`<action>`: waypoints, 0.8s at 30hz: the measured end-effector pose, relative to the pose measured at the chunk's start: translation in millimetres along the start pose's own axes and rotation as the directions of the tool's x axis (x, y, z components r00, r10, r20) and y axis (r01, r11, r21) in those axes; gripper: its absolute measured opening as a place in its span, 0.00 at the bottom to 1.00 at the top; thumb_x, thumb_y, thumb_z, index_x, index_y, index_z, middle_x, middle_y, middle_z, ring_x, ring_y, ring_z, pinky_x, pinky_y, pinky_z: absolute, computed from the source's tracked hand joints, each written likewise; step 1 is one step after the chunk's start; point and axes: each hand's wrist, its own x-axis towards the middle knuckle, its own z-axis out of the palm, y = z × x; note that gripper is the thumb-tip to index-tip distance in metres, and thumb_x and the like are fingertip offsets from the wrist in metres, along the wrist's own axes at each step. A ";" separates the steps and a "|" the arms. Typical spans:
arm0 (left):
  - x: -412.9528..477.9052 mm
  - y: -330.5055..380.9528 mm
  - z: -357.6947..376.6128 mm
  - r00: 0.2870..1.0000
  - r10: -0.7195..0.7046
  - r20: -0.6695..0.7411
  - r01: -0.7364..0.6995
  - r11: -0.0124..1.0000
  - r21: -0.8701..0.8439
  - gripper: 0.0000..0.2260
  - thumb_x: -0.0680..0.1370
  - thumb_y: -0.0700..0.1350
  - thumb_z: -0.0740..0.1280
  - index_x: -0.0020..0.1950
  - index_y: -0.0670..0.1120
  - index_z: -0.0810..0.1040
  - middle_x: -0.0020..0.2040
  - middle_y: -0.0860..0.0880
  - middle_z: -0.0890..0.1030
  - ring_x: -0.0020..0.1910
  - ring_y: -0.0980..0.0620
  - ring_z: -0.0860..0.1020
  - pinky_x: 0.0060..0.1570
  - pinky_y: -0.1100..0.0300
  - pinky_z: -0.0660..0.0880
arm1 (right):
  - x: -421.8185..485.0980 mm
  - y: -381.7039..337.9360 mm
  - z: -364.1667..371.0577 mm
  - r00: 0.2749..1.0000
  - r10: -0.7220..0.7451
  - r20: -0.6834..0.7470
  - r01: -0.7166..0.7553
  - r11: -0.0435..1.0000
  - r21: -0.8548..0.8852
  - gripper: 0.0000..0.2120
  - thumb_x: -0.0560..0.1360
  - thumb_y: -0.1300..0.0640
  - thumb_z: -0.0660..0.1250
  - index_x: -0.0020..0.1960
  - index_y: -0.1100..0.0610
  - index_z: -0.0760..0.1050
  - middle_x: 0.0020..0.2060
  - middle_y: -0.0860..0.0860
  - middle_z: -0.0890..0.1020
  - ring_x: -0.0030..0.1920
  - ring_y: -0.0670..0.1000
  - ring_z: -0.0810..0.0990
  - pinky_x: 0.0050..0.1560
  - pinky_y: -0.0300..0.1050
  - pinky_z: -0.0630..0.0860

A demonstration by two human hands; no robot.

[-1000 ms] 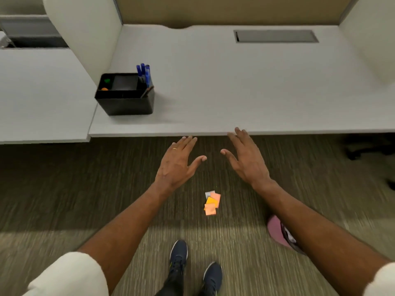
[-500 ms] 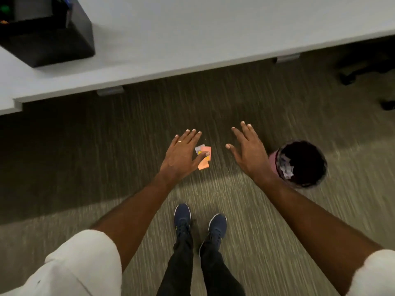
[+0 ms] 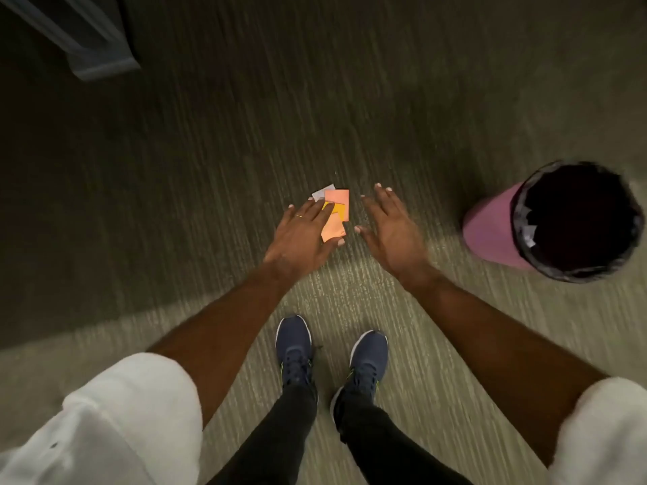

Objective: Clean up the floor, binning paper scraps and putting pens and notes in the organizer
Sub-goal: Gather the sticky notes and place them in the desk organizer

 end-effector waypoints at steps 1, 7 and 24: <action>8.9 -4.1 15.4 1.000 0.008 0.001 -0.008 1.000 0.008 0.33 0.79 0.64 0.57 0.78 0.48 0.60 0.77 0.48 0.65 0.77 0.47 0.62 0.75 0.43 0.60 | 7.4 7.3 16.7 1.000 0.003 0.012 -0.003 1.000 -0.005 0.27 0.81 0.49 0.63 0.76 0.55 0.63 0.78 0.58 0.60 0.79 0.58 0.56 0.74 0.57 0.65; 69.9 -33.2 107.2 1.000 0.004 0.021 -0.006 0.998 0.066 0.31 0.78 0.58 0.62 0.78 0.49 0.59 0.77 0.48 0.66 0.77 0.46 0.62 0.74 0.45 0.60 | 56.3 50.0 109.5 0.999 0.014 0.043 -0.012 0.998 -0.054 0.28 0.79 0.50 0.67 0.76 0.55 0.64 0.77 0.57 0.63 0.78 0.59 0.58 0.74 0.57 0.66; 158.1 -87.1 271.4 0.989 -0.074 -0.132 0.075 0.997 0.003 0.17 0.75 0.50 0.71 0.63 0.50 0.76 0.74 0.50 0.68 0.69 0.44 0.71 0.65 0.46 0.69 | 120.1 117.5 279.7 0.996 -0.037 0.084 0.053 0.979 -0.195 0.23 0.76 0.48 0.69 0.70 0.50 0.72 0.76 0.55 0.65 0.76 0.59 0.62 0.70 0.60 0.67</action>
